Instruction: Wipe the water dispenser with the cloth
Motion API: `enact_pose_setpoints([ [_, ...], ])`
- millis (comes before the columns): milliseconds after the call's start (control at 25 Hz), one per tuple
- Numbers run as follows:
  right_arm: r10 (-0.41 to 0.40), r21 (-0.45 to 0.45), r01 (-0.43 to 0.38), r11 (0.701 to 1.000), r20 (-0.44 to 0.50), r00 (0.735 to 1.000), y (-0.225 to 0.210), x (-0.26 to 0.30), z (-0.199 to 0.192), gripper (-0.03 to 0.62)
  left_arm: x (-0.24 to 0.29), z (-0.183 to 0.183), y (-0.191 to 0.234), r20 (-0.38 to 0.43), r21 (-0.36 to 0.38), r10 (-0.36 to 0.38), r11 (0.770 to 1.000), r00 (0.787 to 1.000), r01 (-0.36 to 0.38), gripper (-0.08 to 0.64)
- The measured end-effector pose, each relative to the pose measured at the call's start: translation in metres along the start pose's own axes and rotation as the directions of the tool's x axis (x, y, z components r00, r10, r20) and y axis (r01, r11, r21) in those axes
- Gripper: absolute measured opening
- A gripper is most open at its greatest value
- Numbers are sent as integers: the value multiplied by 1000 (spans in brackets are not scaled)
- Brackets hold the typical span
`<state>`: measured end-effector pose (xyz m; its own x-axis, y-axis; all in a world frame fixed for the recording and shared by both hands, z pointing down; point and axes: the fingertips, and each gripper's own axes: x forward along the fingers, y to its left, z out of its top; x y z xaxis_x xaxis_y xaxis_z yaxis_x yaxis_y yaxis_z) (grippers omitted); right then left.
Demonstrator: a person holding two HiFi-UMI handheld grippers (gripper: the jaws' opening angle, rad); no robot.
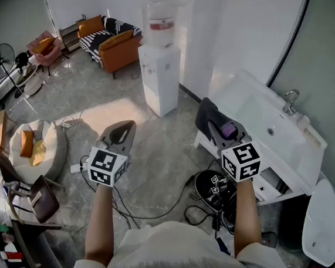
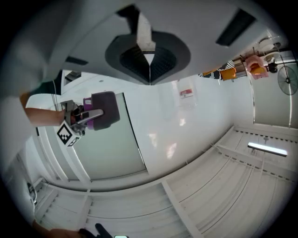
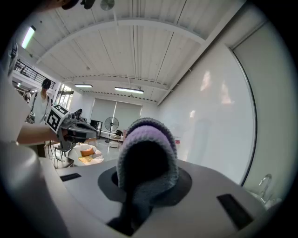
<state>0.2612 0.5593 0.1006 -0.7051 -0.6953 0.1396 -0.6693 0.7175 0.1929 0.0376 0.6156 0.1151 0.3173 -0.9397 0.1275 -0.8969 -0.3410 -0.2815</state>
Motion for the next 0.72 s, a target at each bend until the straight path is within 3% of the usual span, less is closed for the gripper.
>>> enact_pose_setpoints([
  [160, 9, 13, -9, 1000, 21, 1000, -17, -5, -4, 77, 13, 1, -12, -1, -3, 5, 1000, 1000, -5, 17],
  [320, 48, 85, -54, 995, 64, 997, -33, -10, -10, 78, 27, -6, -24, -20, -19, 20, 1000, 1000, -21, 17],
  [720, 83, 94, -84, 992, 13, 996, -87, -2, -40, 78, 76, -1, -41, -51, -22, 37, 999, 998, -38, 17],
])
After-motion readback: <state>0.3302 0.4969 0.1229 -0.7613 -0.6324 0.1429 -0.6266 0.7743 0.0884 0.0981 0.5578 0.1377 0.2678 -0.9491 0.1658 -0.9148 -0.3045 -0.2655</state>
